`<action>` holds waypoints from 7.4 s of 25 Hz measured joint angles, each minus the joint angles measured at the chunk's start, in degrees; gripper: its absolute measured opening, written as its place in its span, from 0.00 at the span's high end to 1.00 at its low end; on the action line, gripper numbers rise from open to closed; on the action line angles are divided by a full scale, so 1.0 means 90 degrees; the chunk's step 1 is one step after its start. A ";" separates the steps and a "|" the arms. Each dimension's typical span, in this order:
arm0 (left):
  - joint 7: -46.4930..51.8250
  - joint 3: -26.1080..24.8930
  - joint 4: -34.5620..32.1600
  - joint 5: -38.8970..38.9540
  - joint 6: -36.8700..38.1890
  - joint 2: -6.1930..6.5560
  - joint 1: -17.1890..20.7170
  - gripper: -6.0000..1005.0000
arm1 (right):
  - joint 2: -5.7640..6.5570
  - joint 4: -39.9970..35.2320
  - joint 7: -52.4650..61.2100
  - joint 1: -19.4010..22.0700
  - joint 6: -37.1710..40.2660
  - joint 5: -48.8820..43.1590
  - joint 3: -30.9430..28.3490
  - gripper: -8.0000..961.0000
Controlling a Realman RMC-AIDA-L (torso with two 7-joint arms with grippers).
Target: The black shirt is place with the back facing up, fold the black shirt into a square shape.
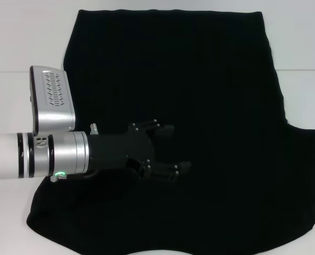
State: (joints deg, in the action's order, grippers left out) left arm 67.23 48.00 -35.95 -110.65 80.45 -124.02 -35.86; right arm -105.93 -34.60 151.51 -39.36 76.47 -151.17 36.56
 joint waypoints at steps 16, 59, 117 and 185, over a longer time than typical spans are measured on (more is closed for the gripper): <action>0.0020 -0.0168 -0.0005 0.0097 -0.0003 0.0000 0.0000 0.05 | -0.0020 -0.0064 -0.0145 0.0175 0.0177 0.0028 -0.0018 0.54; 0.0003 -0.0167 -0.0009 0.0155 -0.0003 0.0000 0.0008 0.05 | -0.0170 -0.0093 0.0010 0.0050 0.0023 -0.0114 0.0032 0.77; 0.0244 -0.0148 0.0088 0.0685 0.0239 -0.0025 0.0050 0.06 | -0.0739 -0.0376 -0.2103 -0.1253 0.0086 0.0946 0.0101 0.90; 0.4638 -0.2818 -0.2880 -0.3379 0.1507 0.0044 0.1736 0.06 | -0.0937 0.0157 -0.6380 0.0169 0.1723 0.4286 0.0728 0.10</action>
State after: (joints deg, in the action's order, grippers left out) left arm 108.98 22.64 -61.87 -141.06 94.01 -123.62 -20.23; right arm -114.36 -33.18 94.09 -37.84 91.98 -112.59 43.11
